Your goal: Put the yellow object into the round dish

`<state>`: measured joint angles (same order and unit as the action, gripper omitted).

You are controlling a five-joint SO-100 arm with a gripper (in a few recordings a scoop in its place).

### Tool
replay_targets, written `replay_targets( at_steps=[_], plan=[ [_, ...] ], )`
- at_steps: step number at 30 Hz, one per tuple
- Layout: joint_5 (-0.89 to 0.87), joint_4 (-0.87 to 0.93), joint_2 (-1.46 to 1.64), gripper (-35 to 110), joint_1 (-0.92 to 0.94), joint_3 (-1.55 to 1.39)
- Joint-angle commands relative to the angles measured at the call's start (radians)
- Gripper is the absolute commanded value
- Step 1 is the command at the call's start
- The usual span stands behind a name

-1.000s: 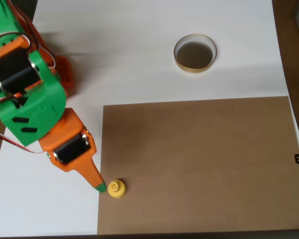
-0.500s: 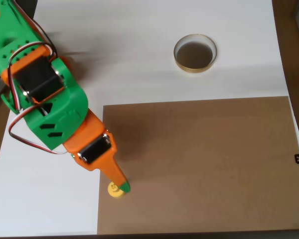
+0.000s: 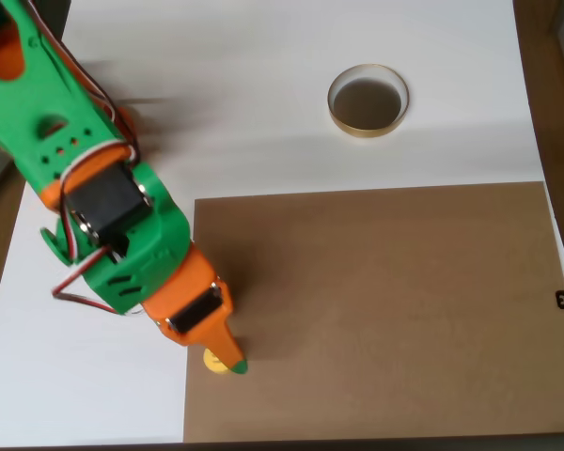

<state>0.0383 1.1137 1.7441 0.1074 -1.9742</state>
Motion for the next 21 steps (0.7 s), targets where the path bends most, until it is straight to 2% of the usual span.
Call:
replay_targets(
  at_steps=[1,21],
  plan=[
    [0.002,0.02,0.0,26,0.023,0.077],
    [-0.012,0.049,-0.253,25,0.051,0.207]
  ],
)
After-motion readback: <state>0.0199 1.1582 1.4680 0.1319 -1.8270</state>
